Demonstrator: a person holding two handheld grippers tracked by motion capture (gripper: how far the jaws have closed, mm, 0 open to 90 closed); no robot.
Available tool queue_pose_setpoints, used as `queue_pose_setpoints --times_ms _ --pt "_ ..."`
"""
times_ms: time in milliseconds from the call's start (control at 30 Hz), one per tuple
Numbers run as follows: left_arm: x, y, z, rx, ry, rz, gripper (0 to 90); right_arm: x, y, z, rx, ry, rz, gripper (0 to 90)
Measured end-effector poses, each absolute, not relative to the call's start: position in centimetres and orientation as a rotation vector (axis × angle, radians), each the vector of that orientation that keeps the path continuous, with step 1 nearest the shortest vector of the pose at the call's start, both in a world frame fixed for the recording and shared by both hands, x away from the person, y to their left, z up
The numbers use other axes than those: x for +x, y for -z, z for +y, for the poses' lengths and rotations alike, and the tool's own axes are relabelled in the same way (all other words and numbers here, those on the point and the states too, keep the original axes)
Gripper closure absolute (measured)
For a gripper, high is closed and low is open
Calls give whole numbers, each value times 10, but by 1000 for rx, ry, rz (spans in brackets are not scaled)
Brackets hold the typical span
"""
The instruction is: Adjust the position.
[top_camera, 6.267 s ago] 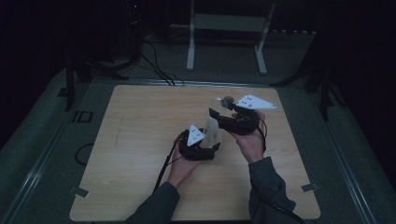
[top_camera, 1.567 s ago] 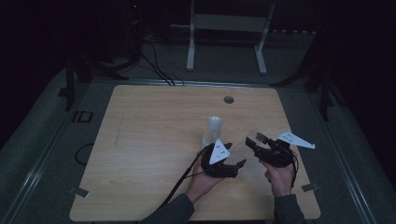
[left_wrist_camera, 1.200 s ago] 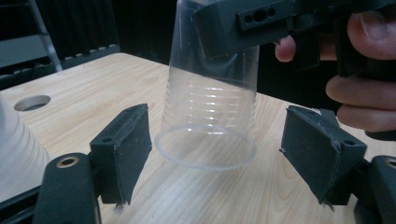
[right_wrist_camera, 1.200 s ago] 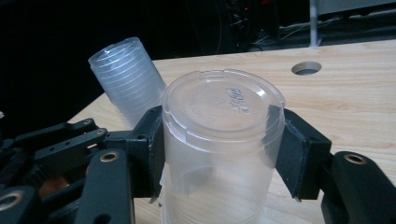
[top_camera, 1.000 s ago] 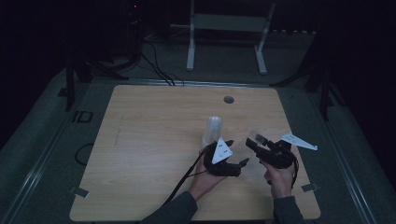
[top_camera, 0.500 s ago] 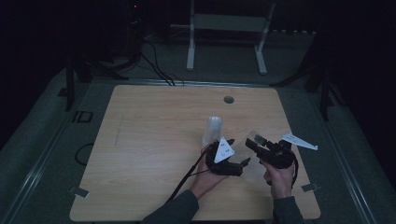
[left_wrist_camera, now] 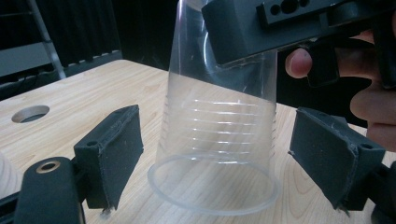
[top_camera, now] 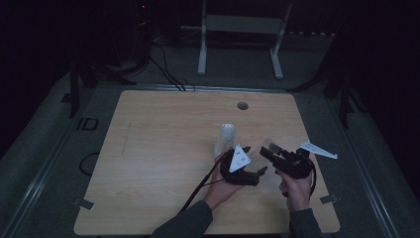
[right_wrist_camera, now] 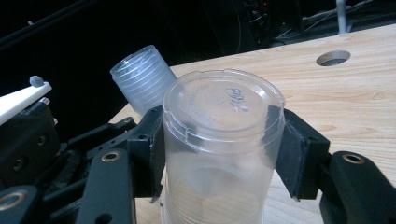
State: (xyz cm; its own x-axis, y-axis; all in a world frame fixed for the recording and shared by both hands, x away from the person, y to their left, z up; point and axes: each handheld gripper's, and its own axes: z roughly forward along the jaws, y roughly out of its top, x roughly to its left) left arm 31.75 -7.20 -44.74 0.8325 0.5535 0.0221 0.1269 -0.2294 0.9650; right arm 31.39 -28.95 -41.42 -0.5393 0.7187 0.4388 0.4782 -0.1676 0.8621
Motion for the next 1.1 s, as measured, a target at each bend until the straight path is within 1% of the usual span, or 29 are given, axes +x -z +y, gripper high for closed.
queue_pose_setpoints --times_ms 367,733,1100 --pt "319 448 -75 1766 -440 515 173 316 416 -291 1412 -1844 1879 420" --pt "321 451 -77 1766 -420 514 177 317 419 -293 1437 -1905 1872 424" --pt "322 452 -77 1750 -402 516 207 318 422 -297 1477 -1991 1845 428"
